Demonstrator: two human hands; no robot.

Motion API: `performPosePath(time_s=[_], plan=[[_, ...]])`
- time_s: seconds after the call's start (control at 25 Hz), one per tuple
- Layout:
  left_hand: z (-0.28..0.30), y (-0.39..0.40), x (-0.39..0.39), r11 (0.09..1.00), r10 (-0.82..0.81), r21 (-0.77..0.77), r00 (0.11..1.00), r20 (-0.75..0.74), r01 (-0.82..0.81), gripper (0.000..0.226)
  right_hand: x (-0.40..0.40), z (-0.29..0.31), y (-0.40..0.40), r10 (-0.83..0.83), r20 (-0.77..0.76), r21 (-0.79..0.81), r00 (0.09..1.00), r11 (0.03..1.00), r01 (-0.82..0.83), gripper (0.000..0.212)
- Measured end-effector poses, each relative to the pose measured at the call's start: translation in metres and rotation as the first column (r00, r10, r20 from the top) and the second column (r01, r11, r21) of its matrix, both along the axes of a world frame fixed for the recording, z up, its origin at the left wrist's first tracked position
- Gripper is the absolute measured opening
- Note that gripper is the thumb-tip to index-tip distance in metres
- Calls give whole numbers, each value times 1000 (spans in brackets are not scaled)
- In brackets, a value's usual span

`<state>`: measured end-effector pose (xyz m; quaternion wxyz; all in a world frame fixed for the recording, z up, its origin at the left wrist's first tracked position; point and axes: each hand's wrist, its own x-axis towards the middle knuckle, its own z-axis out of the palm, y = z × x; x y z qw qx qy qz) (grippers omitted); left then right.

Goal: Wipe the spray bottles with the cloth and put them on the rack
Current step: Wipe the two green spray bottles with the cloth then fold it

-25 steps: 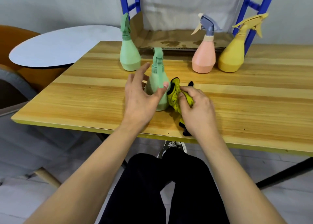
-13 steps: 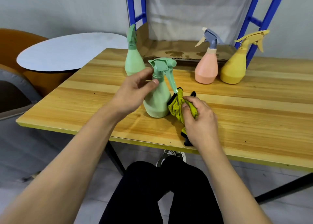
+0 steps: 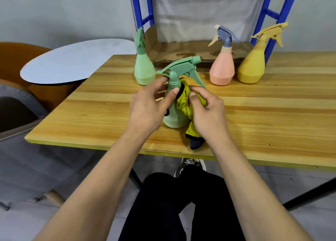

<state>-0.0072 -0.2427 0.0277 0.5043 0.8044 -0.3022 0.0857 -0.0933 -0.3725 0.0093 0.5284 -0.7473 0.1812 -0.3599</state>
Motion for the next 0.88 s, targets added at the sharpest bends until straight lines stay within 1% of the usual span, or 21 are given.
performPosePath(time_s=[0.12, 0.2, 0.28, 0.32, 0.36, 0.4, 0.52, 0.56, 0.68, 0.72, 0.8, 0.88], plan=[[-5, -1, 5, 999, -43, -17, 999, -7, 43, 56, 3, 1, -6, 50, 8, -41, 999, 998, -50, 27], [-7, -3, 7, 999, -42, -29, 999, -7, 41, 57, 2, -8, -11, 55, -45, -98, 997, 993, -59, 30], [-9, -3, 7, 999, -19, -25, 1000, 0, 19, 58, -2, -11, -18, 18, -205, -164, 979, 985, -52, 32], [-9, -3, 6, 999, -10, -30, 1000, 9, 10, 59, -3, -6, -23, -6, -305, -201, 952, 978, -58, 31], [-9, -3, 6, 999, -4, -36, 1000, 18, 4, 59, -1, 1, -25, -28, -373, -227, 928, 972, -61, 31], [-9, -3, 6, 999, -7, -36, 1000, 20, 8, 58, 1, 6, -25, -31, -370, -228, 929, 972, -58, 30], [-10, -3, 6, 999, -30, -30, 999, 34, 31, 54, 0, 6, -10, 25, -166, -178, 986, 982, -55, 30], [-10, -3, 5, 999, -27, -17, 999, 39, 28, 52, -2, 0, -6, 16, -143, -183, 990, 982, -42, 30], [-8, -2, 1, 996, -17, 84, 998, 57, 12, 44, -12, -13, -3, -84, -234, -208, 969, 978, 35, 29], [-7, -2, 1, 994, -30, 102, 999, 38, 26, 41, -12, -14, -3, -98, -228, -213, 969, 976, 49, 29], [-7, -6, 1, 994, -62, 92, 998, -23, 64, 36, -12, -14, 1, -109, -204, -193, 973, 979, 69, 30], [-9, -11, -1, 996, -67, 49, 997, -34, 68, 32, -10, -15, 5, -115, -190, -149, 975, 985, 87, 31]])
